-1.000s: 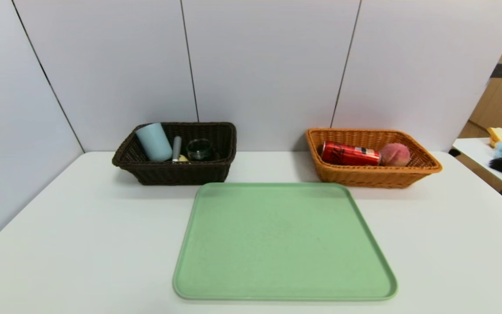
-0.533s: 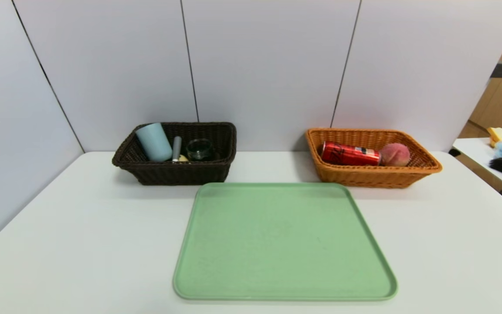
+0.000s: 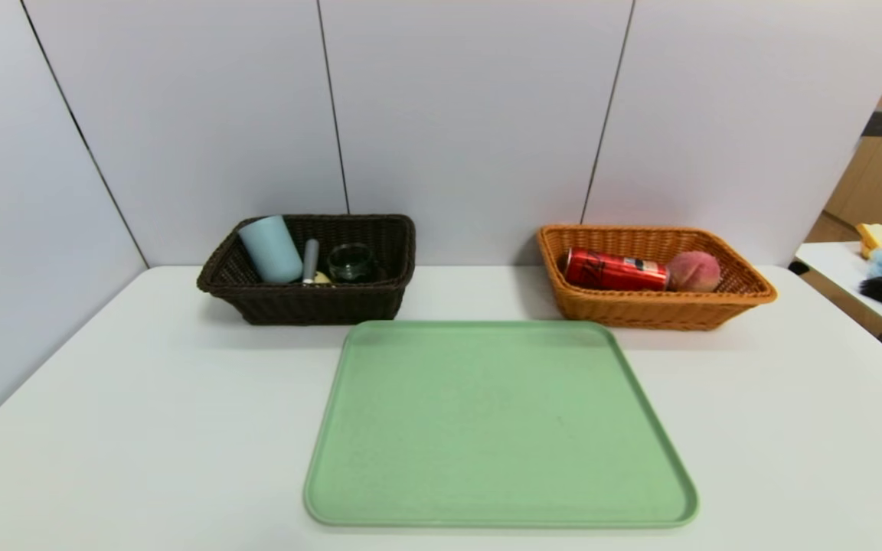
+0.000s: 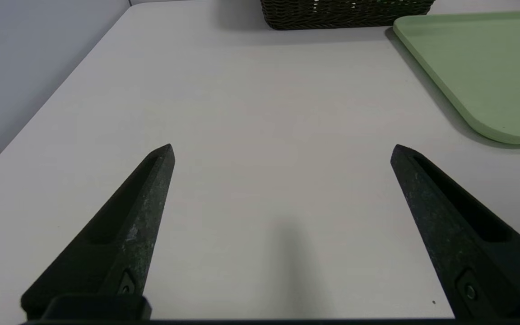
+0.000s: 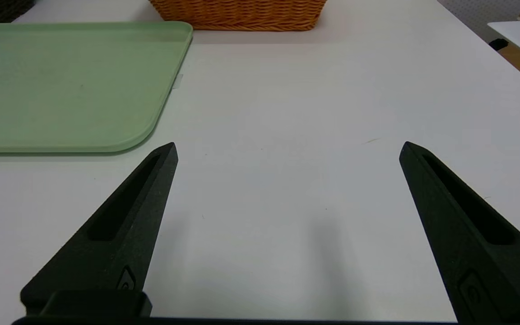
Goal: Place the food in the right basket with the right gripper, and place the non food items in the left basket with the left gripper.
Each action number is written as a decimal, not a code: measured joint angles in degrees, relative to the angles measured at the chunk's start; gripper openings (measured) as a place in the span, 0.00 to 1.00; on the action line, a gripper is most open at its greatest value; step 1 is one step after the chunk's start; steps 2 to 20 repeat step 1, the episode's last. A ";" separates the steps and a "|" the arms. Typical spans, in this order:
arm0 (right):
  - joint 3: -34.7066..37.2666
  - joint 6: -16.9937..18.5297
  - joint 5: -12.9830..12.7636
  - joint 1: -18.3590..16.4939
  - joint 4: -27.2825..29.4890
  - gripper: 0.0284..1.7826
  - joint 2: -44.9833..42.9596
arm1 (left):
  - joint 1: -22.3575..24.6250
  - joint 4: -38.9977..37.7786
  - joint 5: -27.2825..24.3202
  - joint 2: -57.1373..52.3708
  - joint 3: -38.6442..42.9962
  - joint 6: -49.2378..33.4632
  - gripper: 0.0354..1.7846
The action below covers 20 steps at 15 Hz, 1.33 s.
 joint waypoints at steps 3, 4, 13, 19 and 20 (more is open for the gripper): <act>0.05 -0.02 0.00 0.00 0.00 0.95 0.00 | 0.00 0.00 0.00 0.00 0.00 -0.02 0.94; 0.05 -0.02 0.00 0.00 0.00 0.95 0.00 | 0.00 0.00 0.00 0.00 0.00 -0.02 0.94; 0.05 -0.02 0.00 0.00 0.00 0.95 0.00 | 0.00 0.00 0.00 0.00 0.00 -0.02 0.94; 0.05 -0.02 0.00 0.00 0.00 0.95 0.00 | 0.00 0.00 0.00 0.00 0.00 -0.02 0.94; 0.05 -0.02 0.00 0.00 0.00 0.95 0.00 | 0.00 0.00 0.00 0.00 0.00 -0.02 0.94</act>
